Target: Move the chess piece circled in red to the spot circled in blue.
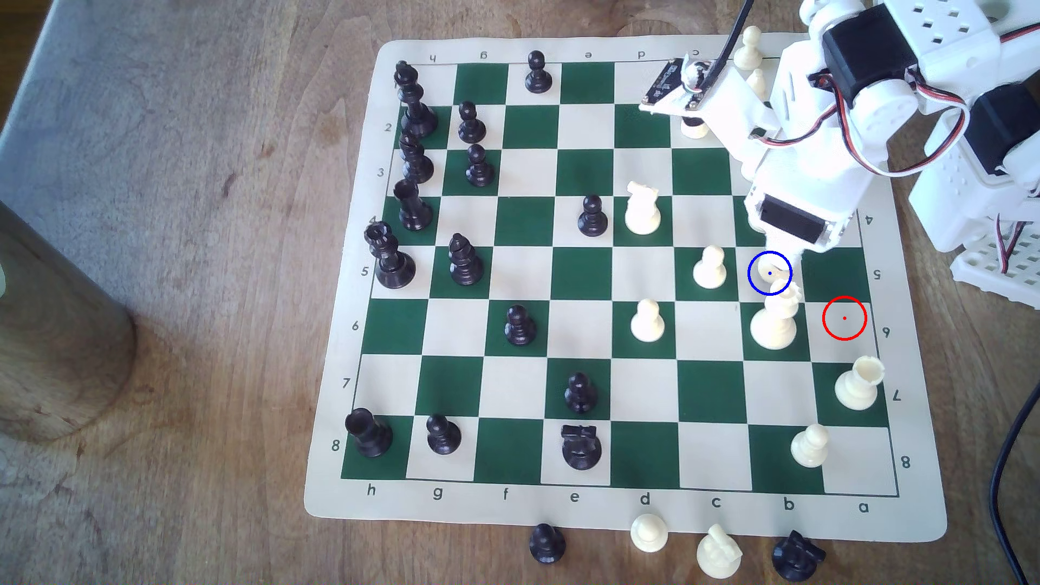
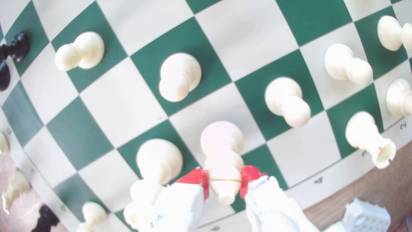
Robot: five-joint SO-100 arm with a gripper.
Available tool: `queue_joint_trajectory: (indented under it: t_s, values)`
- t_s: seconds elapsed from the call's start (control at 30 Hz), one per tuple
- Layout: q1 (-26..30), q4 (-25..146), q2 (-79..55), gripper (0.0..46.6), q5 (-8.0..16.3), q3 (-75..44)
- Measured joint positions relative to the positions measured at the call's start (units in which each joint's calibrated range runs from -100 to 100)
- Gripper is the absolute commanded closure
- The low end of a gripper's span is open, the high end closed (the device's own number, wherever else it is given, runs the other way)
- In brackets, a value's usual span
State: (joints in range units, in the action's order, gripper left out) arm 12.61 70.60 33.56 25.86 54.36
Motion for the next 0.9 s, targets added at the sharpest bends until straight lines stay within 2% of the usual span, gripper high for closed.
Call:
queue_joint_trajectory:
  t_s: [0.43,0.5,0.53,0.57,0.67,0.77,0.9]
  values:
    - [-0.1,-1.8,-1.5,45.4,0.0,0.0]
    - [-0.6,-1.8,-2.2,43.8,-0.2,0.0]
    - [-0.8,-2.0,-2.7,37.9,-0.3,0.0]
    - [-1.0,-2.3,-3.2,34.2,-0.3,0.0]
    - [-1.1,-2.6,-3.4,27.3,-0.4,0.0]
    - [-3.2,-2.5,-3.4,26.5,-0.4,0.0]
    - [-3.9,0.5,-3.2,28.8,-0.9,0.0]
